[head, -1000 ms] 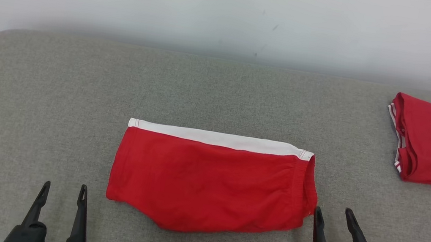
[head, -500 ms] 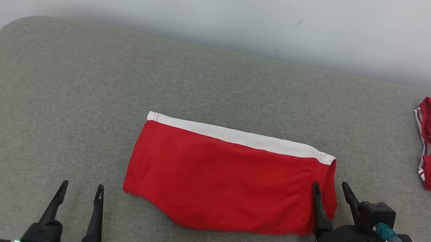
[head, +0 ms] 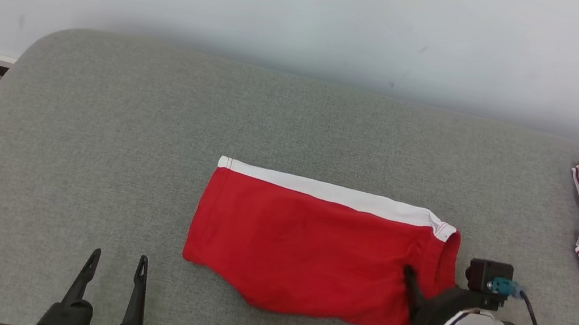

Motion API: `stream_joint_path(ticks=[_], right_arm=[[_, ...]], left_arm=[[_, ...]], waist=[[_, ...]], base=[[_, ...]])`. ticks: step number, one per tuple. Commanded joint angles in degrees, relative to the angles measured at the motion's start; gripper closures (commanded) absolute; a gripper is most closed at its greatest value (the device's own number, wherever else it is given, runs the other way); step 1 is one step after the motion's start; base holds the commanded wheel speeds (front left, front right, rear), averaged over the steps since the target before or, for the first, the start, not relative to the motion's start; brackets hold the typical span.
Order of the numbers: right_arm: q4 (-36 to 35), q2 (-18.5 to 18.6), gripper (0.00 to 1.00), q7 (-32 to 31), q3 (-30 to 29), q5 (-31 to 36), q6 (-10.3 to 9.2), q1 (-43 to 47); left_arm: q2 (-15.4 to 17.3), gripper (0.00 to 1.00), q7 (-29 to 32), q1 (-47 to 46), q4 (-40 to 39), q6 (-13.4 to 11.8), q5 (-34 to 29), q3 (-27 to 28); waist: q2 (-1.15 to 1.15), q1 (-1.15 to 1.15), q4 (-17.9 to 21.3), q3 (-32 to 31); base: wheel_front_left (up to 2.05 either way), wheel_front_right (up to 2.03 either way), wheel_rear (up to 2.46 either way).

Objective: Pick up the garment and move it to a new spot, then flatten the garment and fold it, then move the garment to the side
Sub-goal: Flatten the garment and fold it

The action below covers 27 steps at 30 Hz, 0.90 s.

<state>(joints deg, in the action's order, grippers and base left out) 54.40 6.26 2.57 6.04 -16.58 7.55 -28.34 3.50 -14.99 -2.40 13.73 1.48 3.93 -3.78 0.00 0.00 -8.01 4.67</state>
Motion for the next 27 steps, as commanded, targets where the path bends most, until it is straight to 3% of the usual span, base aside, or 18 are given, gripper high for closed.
stream_joint_path(ticks=[1, 6, 7, 8, 9, 27], right_arm=[[0.8, -0.3, 0.00, -1.8, 1.0, -1.3, -0.16, -0.4], [1.2, 0.7, 0.00, -7.5, 5.4, -7.3, -0.16, -2.8], [1.4, 1.0, 0.50, -9.0, 6.2, -8.4, -0.16, -3.0], [1.4, 1.2, 0.68, -10.3, 7.0, -9.5, -0.16, -3.3], [1.2, 1.6, 1.00, -10.9, 7.3, -11.0, -0.16, -3.6], [-3.9, 20.6, 1.00, -16.2, 13.4, -22.1, -0.17, -2.8]], left_arm=[[-0.3, 0.00, -0.2, 0.0, 0.2, 0.0, -0.2, 0.1], [-0.4, 0.00, -0.2, -0.1, 0.6, 0.3, -0.3, 0.2], [-0.4, 0.00, -0.2, -0.2, 0.6, 0.4, -0.4, 0.2], [-0.4, 0.00, -0.2, -0.1, 0.7, 0.5, -0.4, 0.1], [-0.4, 0.00, -0.2, 0.0, 0.8, 0.5, -0.4, 0.1], [-0.6, 0.00, -0.2, 1.1, 1.3, 1.3, 0.5, 1.5]], waist=[[0.00, 0.00, -0.2, -0.3], [0.00, 0.00, -0.6, -0.6], [0.00, 0.00, -0.7, -0.7], [0.00, 0.00, -0.8, -0.7], [0.00, 0.00, -0.8, -0.8], [0.00, 0.00, 1.4, -1.0]], base=[[0.00, 0.00, 0.00], [0.00, 0.00, 0.00], [0.00, 0.00, 0.00], [0.00, 0.00, 0.00], [0.00, 0.00, 0.00], [0.00, 0.00, 0.00]])
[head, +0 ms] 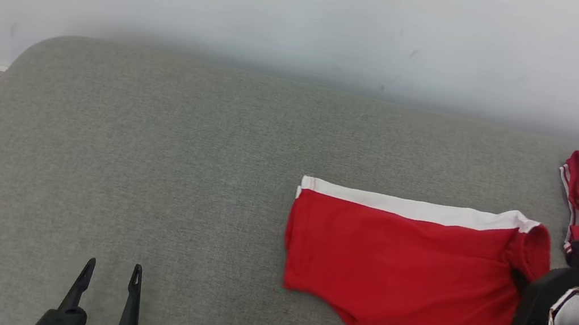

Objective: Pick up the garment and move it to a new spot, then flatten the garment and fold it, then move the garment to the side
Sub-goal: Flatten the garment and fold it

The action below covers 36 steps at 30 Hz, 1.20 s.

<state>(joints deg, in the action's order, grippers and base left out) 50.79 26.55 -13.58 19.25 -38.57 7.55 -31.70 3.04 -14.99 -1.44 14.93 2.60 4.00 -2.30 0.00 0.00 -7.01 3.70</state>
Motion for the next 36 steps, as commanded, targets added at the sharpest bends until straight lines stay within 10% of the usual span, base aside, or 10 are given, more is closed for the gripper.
stream_joint_path(ticks=[1, 21, 36], right_arm=[[-0.7, 0.9, 1.00, -0.5, 0.6, -0.4, -0.17, 0.6], [-11.9, -4.4, 1.00, -16.5, -3.2, -21.5, -0.17, -1.8], [-7.0, -17.1, 1.00, -18.4, -2.2, -15.9, -0.16, -7.3]], left_arm=[[-0.2, 0.00, -0.2, 0.3, 0.2, 0.3, 0.5, 0.0], [-0.2, 0.00, -0.2, 0.3, 1.5, 0.4, 1.6, -1.1], [-0.2, 0.00, -0.2, -1.5, 2.4, -0.5, 3.7, -4.9]], waist=[[0.00, 0.00, 0.8, 0.0], [0.00, 0.00, 0.6, -1.1], [0.00, 0.00, -3.8, -0.2]], base=[[0.00, 0.00, 0.00], [0.00, 0.00, 0.00], [0.00, 0.00, 0.00]])
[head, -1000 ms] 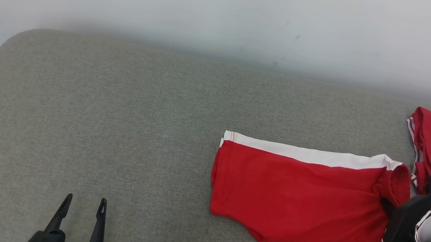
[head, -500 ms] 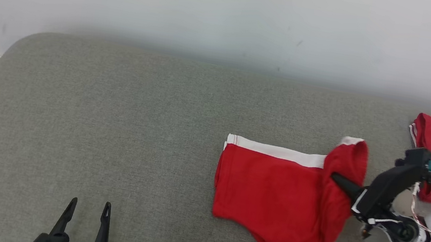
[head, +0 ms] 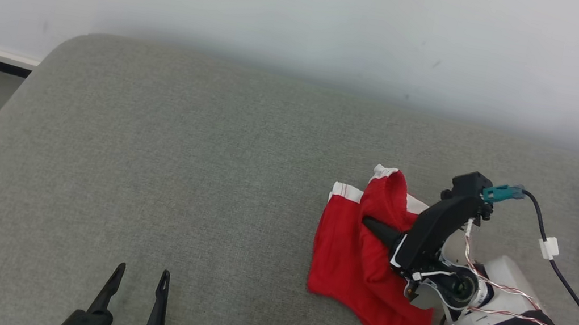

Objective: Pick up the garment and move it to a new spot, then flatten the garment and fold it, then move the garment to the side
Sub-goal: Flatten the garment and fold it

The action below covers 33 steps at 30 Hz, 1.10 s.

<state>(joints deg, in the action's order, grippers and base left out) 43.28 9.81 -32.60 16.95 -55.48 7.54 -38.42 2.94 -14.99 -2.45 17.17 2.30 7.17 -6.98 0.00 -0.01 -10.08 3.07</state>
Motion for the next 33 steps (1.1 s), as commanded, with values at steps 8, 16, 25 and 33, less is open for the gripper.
stream_joint_path(ticks=[8, 16, 25, 33], right_arm=[[9.1, -3.2, 1.00, 5.3, -0.3, 8.8, -0.15, -3.8], [12.4, -4.4, 0.53, 8.0, 1.1, 12.8, -0.15, -5.0], [6.9, -2.4, 0.00, 13.5, 3.2, 12.6, -0.16, -3.8], [-0.3, 2.5, 0.00, 27.3, 4.1, 14.0, -0.16, -0.8]], left_arm=[[-0.1, 0.00, -0.2, -1.3, 0.4, -1.0, 1.4, -2.3], [-0.1, 0.00, -0.2, -0.9, 0.6, -1.2, 1.6, -1.9], [-0.1, 0.00, -0.2, 0.1, 0.5, -1.1, 0.5, 0.0], [-0.1, 0.00, -0.1, 1.1, -0.8, -0.7, -0.7, 2.8]], waist=[[0.00, 0.01, -2.5, 1.3], [0.00, 0.01, -2.3, 1.5], [0.00, 0.01, -0.2, 0.2], [0.00, 0.01, 2.3, -0.4]], base=[[0.00, 0.00, 0.00], [0.00, 0.00, 0.00], [0.00, 0.00, 0.00], [0.00, 0.00, 0.00]])
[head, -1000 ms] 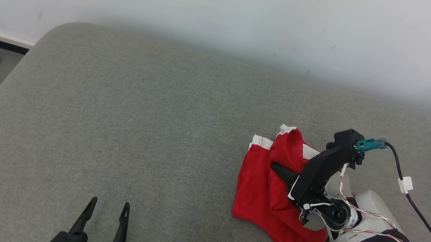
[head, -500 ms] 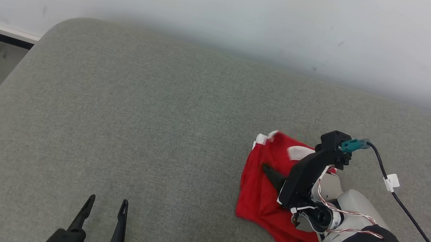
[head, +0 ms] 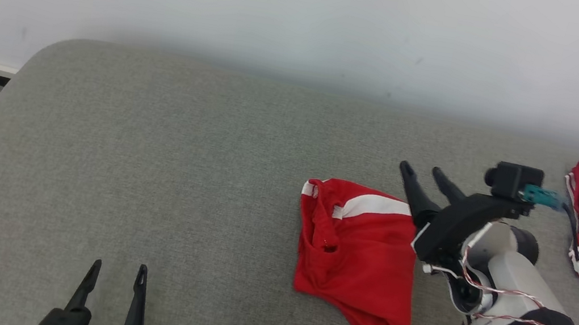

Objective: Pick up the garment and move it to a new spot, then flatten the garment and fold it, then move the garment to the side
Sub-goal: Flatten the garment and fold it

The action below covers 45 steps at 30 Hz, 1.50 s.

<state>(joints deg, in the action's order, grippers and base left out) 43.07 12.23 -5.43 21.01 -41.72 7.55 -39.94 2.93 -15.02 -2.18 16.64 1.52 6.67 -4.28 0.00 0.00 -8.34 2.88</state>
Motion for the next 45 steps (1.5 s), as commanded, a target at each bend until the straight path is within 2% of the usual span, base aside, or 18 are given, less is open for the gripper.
stream_joint_path(ticks=[1, 8, 13, 15, 23, 25, 33, 39, 45], right_arm=[[-0.6, 0.7, 0.00, 2.0, -0.3, 0.4, -0.16, 1.1], [-4.2, 4.8, 0.00, 17.3, 0.0, 7.6, -0.16, 6.7], [-7.6, 5.5, 0.00, 20.5, -3.1, 12.6, -0.17, 11.6], [-10.9, 5.8, 0.00, 20.7, -6.2, 15.8, -0.17, 13.7], [-25.6, 0.5, 0.00, 20.6, -19.2, 23.5, -0.16, 26.4], [-27.0, 0.1, 0.00, 20.6, -19.8, 25.0, -0.17, 27.9], [-34.7, -5.9, 0.00, 20.6, -22.9, 29.9, -0.16, 36.0], [-36.2, -8.5, 0.00, 20.6, -24.0, 30.9, -0.17, 39.9], [-35.6, -9.3, 0.00, 20.6, -23.1, 31.9, -0.17, 42.2]], left_arm=[[-0.1, 0.00, -0.1, 0.9, -0.5, 0.1, -0.4, 0.5], [-0.1, 0.00, -0.1, 2.0, -3.2, -0.5, -1.6, 2.1], [-0.1, 0.00, -0.1, 2.2, -4.0, -0.4, -2.2, 2.9], [-0.1, 0.00, -0.1, 2.4, -4.3, -0.3, -2.6, 3.1], [-0.1, 0.00, -0.1, 2.8, -5.2, -0.4, -3.2, 3.5], [-0.1, 0.00, -0.1, 2.7, -5.4, -0.4, -3.1, 3.5], [-0.1, 0.00, -0.1, 2.9, -6.7, -1.1, -2.2, 3.9], [-0.1, 0.00, -0.1, 3.5, -7.0, -1.6, -1.9, 3.9], [-0.1, 0.00, -0.1, 4.5, -7.5, -1.4, -2.1, 4.2]], waist=[[0.00, 0.00, 0.9, -0.2], [0.00, 0.00, 3.8, -0.6], [0.00, 0.00, 5.5, -0.9], [0.00, 0.00, 6.1, -0.8], [0.00, 0.00, 8.1, -0.5], [0.00, 0.00, 8.2, -0.5], [0.00, 0.00, 9.3, 0.0], [0.00, 0.00, 9.5, -0.5], [0.00, 0.00, 9.4, -0.9]], base=[[0.00, 0.00, 0.00], [0.00, 0.00, 0.00], [0.00, 0.00, 0.00], [0.00, 0.00, 0.00], [0.00, 0.00, 0.00], [0.00, 0.00, 0.00], [0.00, 0.00, 0.00], [0.00, 0.00, 0.00], [0.00, 0.00, 0.00]])
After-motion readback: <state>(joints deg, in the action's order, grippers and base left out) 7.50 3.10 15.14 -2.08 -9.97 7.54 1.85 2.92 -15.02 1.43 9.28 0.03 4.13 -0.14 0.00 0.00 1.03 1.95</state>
